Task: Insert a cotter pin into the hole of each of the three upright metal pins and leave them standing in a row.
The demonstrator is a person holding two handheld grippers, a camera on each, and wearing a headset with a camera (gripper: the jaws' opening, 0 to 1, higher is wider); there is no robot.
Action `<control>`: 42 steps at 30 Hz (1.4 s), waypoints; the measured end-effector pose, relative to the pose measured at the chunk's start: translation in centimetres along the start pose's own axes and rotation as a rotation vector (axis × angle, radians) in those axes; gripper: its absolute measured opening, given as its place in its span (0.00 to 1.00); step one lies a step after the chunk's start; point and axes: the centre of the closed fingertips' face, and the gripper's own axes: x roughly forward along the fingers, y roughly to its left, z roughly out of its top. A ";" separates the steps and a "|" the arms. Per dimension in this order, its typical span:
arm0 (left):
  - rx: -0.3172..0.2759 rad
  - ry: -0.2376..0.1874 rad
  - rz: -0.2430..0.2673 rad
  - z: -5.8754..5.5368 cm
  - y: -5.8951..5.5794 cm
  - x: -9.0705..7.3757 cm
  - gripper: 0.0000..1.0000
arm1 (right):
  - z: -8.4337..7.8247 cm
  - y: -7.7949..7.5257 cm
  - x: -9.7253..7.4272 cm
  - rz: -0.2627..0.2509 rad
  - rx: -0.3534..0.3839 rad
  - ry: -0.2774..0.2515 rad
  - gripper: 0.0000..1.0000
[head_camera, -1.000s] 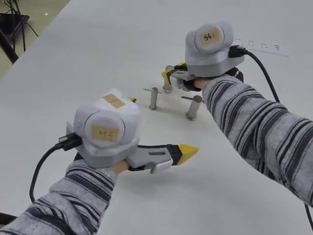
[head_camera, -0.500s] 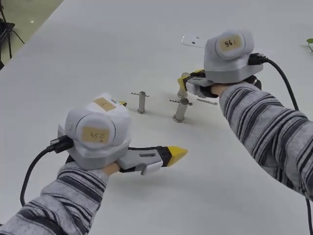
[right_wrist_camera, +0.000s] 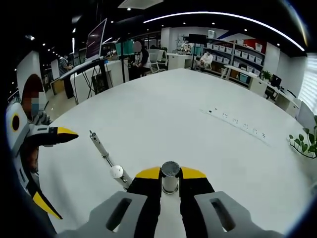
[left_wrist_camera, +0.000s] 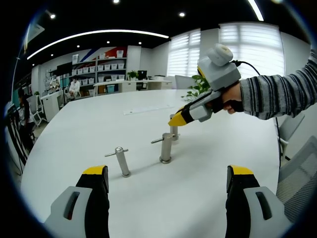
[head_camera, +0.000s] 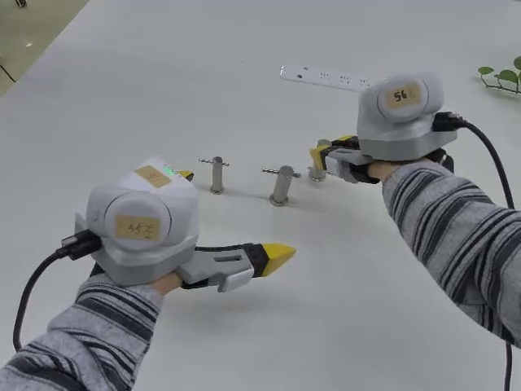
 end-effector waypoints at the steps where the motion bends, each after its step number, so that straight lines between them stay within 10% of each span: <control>1: 0.004 -0.002 0.000 0.1 0.0 0.0 0.99 | -0.3 -0.1 -0.2 -0.002 -0.002 0.002 0.08; 24: 0.002 -0.029 -0.008 1.0 0.0 -0.2 0.99 | -3.6 3.0 -4.8 0.008 0.047 0.002 0.08; 42: 0.001 -0.020 0.004 0.9 0.3 -0.3 0.99 | -4.5 6.6 -4.5 -0.002 0.065 -0.005 0.08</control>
